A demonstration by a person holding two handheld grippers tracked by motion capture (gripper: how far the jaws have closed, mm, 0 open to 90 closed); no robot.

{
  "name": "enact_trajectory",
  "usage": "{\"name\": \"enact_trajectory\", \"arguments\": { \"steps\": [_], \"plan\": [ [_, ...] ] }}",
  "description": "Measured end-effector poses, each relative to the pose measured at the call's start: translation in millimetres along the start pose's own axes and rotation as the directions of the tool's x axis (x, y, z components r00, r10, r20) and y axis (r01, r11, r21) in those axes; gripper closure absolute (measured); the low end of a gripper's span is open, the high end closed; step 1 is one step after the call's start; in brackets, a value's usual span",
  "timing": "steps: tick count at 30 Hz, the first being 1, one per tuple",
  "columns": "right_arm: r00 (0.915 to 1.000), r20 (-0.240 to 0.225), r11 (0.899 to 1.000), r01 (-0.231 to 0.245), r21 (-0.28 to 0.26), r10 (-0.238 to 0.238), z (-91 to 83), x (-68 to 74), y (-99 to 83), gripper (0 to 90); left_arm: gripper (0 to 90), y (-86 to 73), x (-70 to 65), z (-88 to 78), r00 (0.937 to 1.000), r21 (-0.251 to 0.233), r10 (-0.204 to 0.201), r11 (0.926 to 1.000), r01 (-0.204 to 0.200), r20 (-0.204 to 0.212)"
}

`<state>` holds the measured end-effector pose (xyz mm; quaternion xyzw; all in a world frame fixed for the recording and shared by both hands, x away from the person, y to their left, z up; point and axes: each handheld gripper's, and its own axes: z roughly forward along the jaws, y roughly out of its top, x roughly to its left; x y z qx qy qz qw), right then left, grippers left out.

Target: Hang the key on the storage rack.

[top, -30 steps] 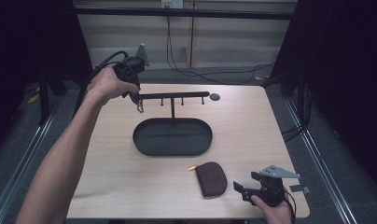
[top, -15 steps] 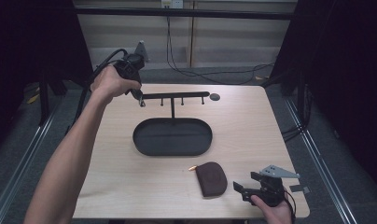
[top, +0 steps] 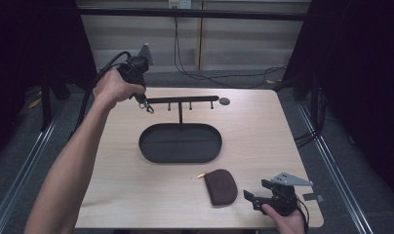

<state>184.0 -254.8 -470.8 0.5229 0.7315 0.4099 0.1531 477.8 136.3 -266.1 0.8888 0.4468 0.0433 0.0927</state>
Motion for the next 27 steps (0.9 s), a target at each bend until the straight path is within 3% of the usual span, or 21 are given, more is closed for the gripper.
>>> {"name": "enact_trajectory", "arguments": {
  "steps": [10,27],
  "plan": [
    [1.0,0.001,1.0,-0.004,0.005,0.004,0.1,0.1,0.1,17.1,76.8,-4.5,2.2,-2.9,0.9999,-0.019,-0.006,0.9998,0.006,0.011],
    [1.0,0.0,1.0,-0.004,0.008,0.004,0.8,-0.2,0.0,17.1,76.0,-29.5,9.2,3.1,0.9988,-0.013,-0.001,0.9999,0.002,0.05]
  ]
}}
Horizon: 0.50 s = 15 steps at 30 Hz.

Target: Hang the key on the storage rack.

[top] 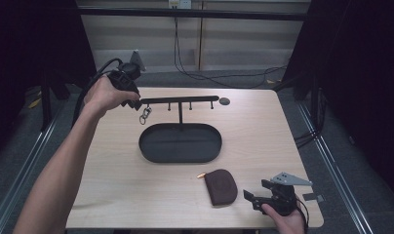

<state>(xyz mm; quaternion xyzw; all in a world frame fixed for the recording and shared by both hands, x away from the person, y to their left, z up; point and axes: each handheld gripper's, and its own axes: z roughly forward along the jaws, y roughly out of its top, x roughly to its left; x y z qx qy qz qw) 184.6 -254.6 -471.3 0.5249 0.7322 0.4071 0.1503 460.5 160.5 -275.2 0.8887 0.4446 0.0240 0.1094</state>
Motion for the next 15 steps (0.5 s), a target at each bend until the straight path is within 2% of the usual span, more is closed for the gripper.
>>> {"name": "enact_trajectory", "arguments": {
  "steps": [3,4,5,6,7,12,15],
  "plan": [
    [1.0,0.001,1.0,0.001,0.0,-0.001,0.0,0.1,0.0,17.1,77.7,-6.3,0.9,-1.7,1.0,0.0,0.001,1.0,-0.001,0.009],
    [1.0,0.002,1.0,0.0,0.001,0.0,-0.2,0.3,0.0,17.1,77.7,-9.1,0.4,-2.6,0.9997,-0.005,0.002,1.0,-0.002,0.026],
    [1.0,0.002,1.0,0.001,0.0,-0.001,-0.2,0.0,0.0,17.1,80.3,-15.3,-0.1,-4.6,0.9978,-0.014,0.011,0.9999,-0.01,0.066],
    [1.0,0.002,1.0,0.001,0.0,-0.001,-0.2,0.0,0.0,17.1,80.8,-15.3,-0.1,-4.6,0.9978,-0.014,0.011,0.9999,-0.01,0.066],
    [1.0,0.003,1.0,-0.001,0.001,0.001,-0.1,-0.4,0.0,17.1,80.8,-21.3,-2.0,-4.9,0.9978,0.001,0.028,0.9996,-0.028,0.06],
    [1.0,0.006,1.0,0.001,0.002,-0.001,-0.1,0.0,-0.1,17.2,77.5,-34.7,-4.8,-3.4,0.9968,0.013,0.038,0.9992,-0.039,0.07],
    [1.0,0.007,1.0,0.001,0.003,-0.001,0.1,0.0,0.0,17.2,75.4,-44.4,-4.5,-0.1,0.9964,-0.004,0.041,0.9992,-0.041,0.074]
  ]
}}
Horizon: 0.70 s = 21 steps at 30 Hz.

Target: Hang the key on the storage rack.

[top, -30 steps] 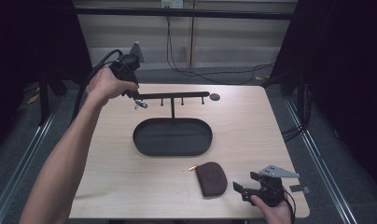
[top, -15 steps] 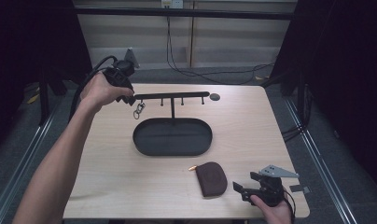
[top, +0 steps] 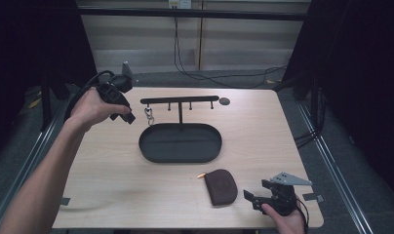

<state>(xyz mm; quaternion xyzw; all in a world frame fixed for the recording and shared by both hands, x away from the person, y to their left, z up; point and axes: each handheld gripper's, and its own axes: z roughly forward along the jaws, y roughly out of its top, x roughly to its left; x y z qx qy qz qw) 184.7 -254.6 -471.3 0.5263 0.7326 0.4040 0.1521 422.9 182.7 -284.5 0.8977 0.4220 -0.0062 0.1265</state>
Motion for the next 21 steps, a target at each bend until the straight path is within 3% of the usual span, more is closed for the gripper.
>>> {"name": "enact_trajectory", "arguments": {
  "steps": [4,6,8,12,13,14,17,21],
  "plan": [
    [1.0,0.002,1.0,-0.002,0.001,0.002,0.2,-0.2,0.0,17.2,70.5,-12.0,-0.7,9.1,0.9999,-0.012,0.016,0.9998,-0.016,-0.001],
    [1.0,0.002,1.0,-0.002,0.001,0.002,0.3,-0.1,0.0,17.2,66.9,-18.6,-3.1,14.9,0.9992,-0.052,0.01,0.9986,-0.012,-0.038],
    [1.0,0.002,1.0,-0.003,0.001,0.003,0.4,-0.4,0.0,17.2,64.9,-24.4,-4.2,23.1,0.9998,-0.053,0.022,0.9984,-0.022,0.001],
    [1.0,0.004,1.0,-0.005,0.002,0.005,0.4,0.1,0.1,17.2,57.4,-35.9,-4.7,36.7,0.9999,-0.079,0.004,0.9969,-0.003,0.01],
    [1.0,0.004,1.0,-0.002,0.0,0.002,0.1,0.0,0.0,17.3,46.9,-39.0,-5.8,40.2,0.9999,-0.085,-0.004,0.9964,0.003,-0.01],
    [1.0,0.004,1.0,-0.004,0.0,0.004,-0.1,-0.3,-0.1,17.4,46.9,-42.5,-7.8,43.3,0.9998,-0.094,-0.006,0.9955,0.004,-0.02],
    [0.9999,0.005,1.0,-0.01,0.001,0.01,0.3,-1.2,-0.1,17.4,44.9,-52.9,-11.3,51.4,0.9999,-0.126,0.005,0.992,-0.002,0.016],
    [0.9999,0.009,1.0,-0.006,0.001,0.006,0.2,-0.2,-0.1,17.5,39.7,-67.1,-11.5,58.0,0.9994,-0.182,0.019,0.9832,-0.014,0.028]
  ]
}}
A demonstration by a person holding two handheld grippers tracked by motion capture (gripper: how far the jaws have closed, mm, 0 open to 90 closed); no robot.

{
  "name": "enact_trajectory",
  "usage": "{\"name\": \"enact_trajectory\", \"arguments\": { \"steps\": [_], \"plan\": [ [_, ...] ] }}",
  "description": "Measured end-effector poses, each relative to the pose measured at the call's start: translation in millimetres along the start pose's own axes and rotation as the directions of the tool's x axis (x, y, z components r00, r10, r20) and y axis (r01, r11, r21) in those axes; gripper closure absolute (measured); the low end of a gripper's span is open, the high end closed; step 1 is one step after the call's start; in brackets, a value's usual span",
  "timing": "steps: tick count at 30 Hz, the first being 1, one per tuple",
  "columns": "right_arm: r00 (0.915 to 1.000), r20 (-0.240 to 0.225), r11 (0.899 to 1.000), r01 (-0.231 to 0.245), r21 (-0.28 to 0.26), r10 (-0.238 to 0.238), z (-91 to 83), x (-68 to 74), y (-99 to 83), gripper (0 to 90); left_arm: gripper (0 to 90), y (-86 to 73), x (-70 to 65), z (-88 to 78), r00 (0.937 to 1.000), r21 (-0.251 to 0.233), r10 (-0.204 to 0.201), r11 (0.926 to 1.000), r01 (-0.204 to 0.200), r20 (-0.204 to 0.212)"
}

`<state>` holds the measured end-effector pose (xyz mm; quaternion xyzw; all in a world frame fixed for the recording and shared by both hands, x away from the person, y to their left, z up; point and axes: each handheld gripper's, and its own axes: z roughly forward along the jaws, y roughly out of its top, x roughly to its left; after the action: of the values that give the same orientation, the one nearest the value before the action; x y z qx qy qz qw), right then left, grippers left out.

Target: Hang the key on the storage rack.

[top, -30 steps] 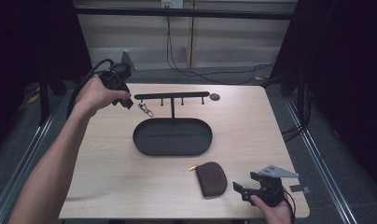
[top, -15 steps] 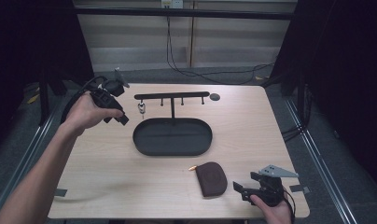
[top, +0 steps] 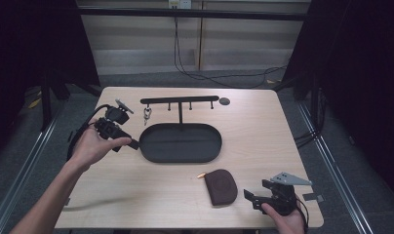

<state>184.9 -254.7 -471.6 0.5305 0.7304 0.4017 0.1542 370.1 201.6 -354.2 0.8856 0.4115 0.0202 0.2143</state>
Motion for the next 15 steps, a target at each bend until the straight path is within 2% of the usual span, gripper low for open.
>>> {"name": "enact_trajectory", "arguments": {
  "steps": [2,5,10,13,15],
  "plan": [
    [1.0,0.001,1.0,-0.005,0.0,0.005,-0.2,-0.5,-0.1,17.5,33.9,-8.1,2.2,3.8,1.0,-0.021,-0.009,0.9997,0.009,0.004],
    [1.0,0.001,1.0,-0.008,0.002,0.008,0.8,-1.0,0.2,17.7,34.1,-19.0,9.4,7.3,0.9992,-0.072,-0.033,0.9968,0.035,0.024],
    [1.0,-0.001,1.0,-0.004,0.008,0.004,2.1,-0.4,1.1,18.8,34.0,-36.3,16.9,16.6,0.9965,-0.119,-0.06,0.9906,0.067,0.057],
    [0.9999,-0.006,1.0,-0.01,0.011,0.01,3.6,-1.4,2.1,18.8,32.0,-47.2,19.1,21.0,0.9944,-0.135,-0.062,0.9881,0.073,0.086],
    [1.0,-0.003,1.0,-0.005,0.017,0.005,4.9,-1.7,3.1,18.8,26.7,-54.3,19.6,23.7,0.9923,-0.138,-0.064,0.9874,0.078,0.106]
  ]
}}
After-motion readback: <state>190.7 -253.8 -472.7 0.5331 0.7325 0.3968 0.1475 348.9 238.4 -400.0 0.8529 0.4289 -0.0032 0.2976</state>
